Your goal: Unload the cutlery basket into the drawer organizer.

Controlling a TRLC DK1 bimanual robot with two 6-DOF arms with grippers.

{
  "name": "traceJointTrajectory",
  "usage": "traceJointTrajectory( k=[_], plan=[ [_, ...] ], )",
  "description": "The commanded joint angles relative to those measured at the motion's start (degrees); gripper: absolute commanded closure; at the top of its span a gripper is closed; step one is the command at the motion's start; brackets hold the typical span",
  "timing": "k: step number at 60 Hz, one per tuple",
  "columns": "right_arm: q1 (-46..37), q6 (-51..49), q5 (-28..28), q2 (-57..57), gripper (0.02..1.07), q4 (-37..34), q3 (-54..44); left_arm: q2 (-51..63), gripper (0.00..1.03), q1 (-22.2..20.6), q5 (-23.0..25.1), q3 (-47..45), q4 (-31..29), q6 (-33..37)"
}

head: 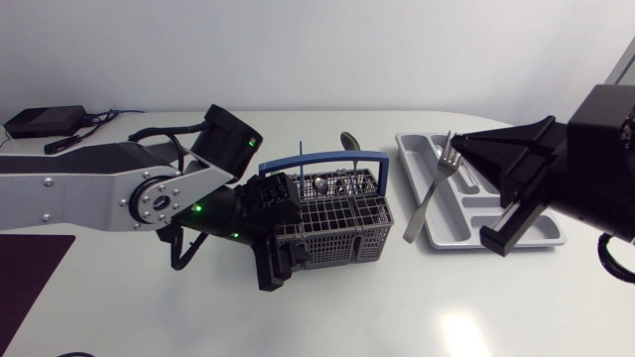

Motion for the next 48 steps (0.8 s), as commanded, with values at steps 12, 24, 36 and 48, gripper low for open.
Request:
traceJointTrajectory(
  k=[12, 24, 36, 48],
  plan=[
    [-3.5, 3.4, -10.3, 1.7, 0.99, -0.6, -0.7, -4.1, 0.05, -1.6, 6.7, 5.6, -4.8, -3.4],
    [-2.2, 6.7, -12.4, 2.6, 0.99, -0.1, -0.5, -3.3, 0.05, -0.3, 16.0, 9.8, -7.1, -6.0],
    [-1.3, 10.8, -14.8, 3.6, 0.99, 0.7, 0.3, 0.4, 0.05, -0.1, 23.2, 13.4, -10.4, -6.0],
    [-0.9, 14.8, -16.7, 4.4, 0.99, 1.2, 2.2, 5.0, 0.05, -0.6, 27.3, 14.6, -10.4, -6.0]
  ],
)
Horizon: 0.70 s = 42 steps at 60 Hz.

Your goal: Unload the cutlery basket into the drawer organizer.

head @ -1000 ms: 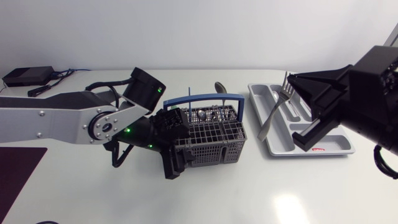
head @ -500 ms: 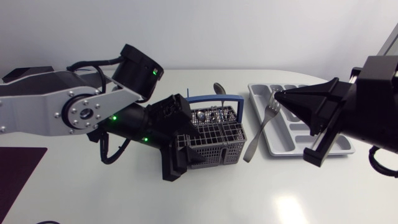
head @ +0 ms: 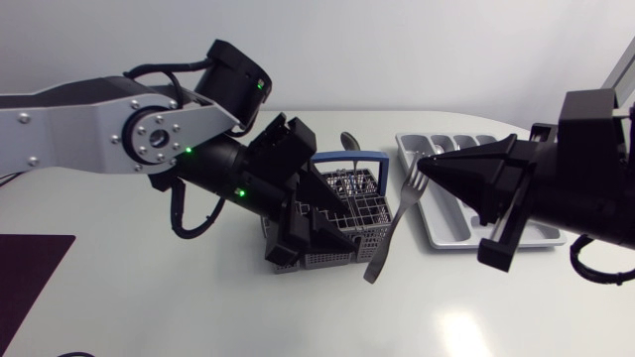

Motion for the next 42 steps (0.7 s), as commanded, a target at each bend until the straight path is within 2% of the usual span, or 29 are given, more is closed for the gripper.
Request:
traceJointTrajectory(
  k=[1, 11, 18, 33, 42],
  plan=[
    [0.7, 3.2, -0.9, 0.7, 0.99, 1.4, 2.2, 2.9, 0.05, -0.5, 2.0, 1.6, -0.8, -0.9],
    [0.7, 6.6, -2.4, 1.5, 0.99, 2.7, 3.6, 5.4, 0.06, -1.0, 4.8, 2.4, -0.8, -0.8],
    [0.8, 8.2, -2.4, 2.1, 0.99, 4.1, 4.0, 6.1, 0.06, -0.9, 8.5, 3.0, -1.2, -0.9],
    [0.8, 9.7, -3.4, 3.3, 0.99, 5.5, 4.3, 6.6, 0.12, -0.1, 12.8, 3.1, -1.3, -1.3],
    [0.8, 10.2, -3.8, 3.6, 0.99, 5.7, 4.8, 7.0, 0.35, 0.1, 14.3, 3.1, -1.3, -1.2]
  ],
)
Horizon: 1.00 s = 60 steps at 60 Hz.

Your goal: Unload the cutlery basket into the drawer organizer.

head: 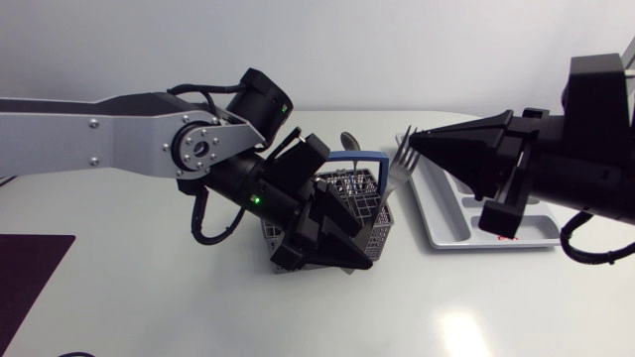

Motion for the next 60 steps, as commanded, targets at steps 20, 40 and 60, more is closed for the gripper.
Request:
traceJointTrajectory(
  k=[20, 40, 60],
  plan=[
    [0.7, 1.8, -0.9, 0.5, 0.99, 1.1, 2.6, 1.6, 0.79, 1.8, 4.2, 1.6, -0.5, -0.5],
    [0.7, 1.8, -0.9, 0.0, 0.98, 1.2, 2.1, 1.6, 0.93, 1.2, 5.0, 1.7, -1.7, -0.2],
    [-0.7, 1.9, 1.4, -2.0, 0.49, 1.9, 1.6, -0.2, 0.94, 1.5, 0.9, 2.3, -2.1, -0.6]
  ],
)
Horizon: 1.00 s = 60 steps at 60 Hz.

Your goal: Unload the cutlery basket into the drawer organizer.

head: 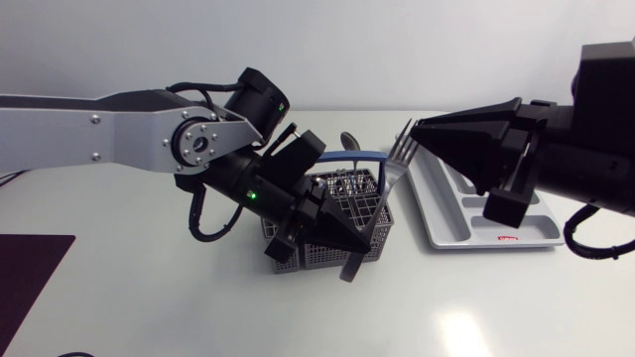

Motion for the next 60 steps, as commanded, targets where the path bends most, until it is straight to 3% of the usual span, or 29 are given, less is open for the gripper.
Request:
traceJointTrajectory(
  k=[1, 6, 9, 23, 42, 48, 60],
  plan=[
    [-0.7, 0.9, 0.6, -1.9, 0.44, 1.1, 0.7, -0.9, 0.94, 0.4, -1.7, 1.7, -0.8, -1.2],
    [-1.5, 0.8, 1.7, -2.9, 0.23, 1.1, 0.6, -1.8, 0.94, 0.2, -4.7, 1.6, -0.8, -1.3],
    [-2.1, 0.8, 2.2, -3.3, 0.18, 1.1, 0.5, -2.4, 0.94, 0.2, -6.8, 1.6, -0.6, -1.8],
    [-3.5, 2.2, 6.8, -3.5, 0.18, 0.2, 0.0, -6.7, 0.94, -1.6, -20.0, -0.3, 7.5, -7.9],
    [-1.7, 5.8, 6.9, 2.5, 0.22, -1.6, 2.2, -11.1, 0.93, -11.9, -48.5, -4.5, 20.0, -11.0],
    [0.1, 6.2, 7.4, 4.4, 0.22, -1.3, 2.9, -11.1, 0.93, -13.1, -52.8, -4.5, 21.4, -11.5],
    [1.1, 7.3, 6.9, 8.8, 0.22, -0.4, 4.3, -10.9, 0.93, -13.3, -54.7, -4.6, 22.9, -11.5]
  ],
)
